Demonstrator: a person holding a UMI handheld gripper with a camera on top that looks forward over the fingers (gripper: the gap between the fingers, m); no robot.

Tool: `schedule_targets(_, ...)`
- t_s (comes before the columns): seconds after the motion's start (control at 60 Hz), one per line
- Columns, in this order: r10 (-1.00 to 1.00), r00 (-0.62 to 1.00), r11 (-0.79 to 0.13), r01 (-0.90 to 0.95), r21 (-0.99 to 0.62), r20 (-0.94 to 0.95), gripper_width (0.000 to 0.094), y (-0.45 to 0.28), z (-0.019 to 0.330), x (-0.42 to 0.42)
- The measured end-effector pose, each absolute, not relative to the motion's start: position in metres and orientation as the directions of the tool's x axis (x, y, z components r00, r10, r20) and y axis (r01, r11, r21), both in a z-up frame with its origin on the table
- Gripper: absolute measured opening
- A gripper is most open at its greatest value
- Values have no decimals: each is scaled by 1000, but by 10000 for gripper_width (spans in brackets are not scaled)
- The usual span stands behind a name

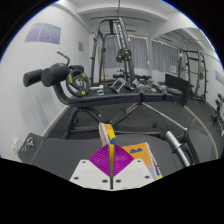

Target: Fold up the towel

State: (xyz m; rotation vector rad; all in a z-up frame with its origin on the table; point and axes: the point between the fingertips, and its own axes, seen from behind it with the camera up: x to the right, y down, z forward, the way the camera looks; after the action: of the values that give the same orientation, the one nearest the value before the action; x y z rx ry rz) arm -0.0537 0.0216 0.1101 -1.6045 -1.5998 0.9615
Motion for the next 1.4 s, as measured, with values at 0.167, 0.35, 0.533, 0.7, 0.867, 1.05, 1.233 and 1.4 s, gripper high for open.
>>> schedule_targets(0.167,997,67,-73,541,-838,-43,14,99,74,-63)
schedule_targets(0.35,993,112,-92,571,-816,-34,30,128,28,-58)
schedule_targets(0.533,977,207,-82,557,-826,42,812,158,31,-42)
schedule_targets(0.7,987,139,-4,513,-859,79,852,141,101,14)
schedule_targets(0.867,985,145,15,482,-876,97,849,120,157,101)
schedule_targets(1.05,987,138,10,482,-876,87,851,91,175,187)
schedule_targets(1.233,989,130,2,492,-871,76,850,68,173,244)
schedule_targets(1.4,988,105,49,465,-884,110,852,54,181,269)
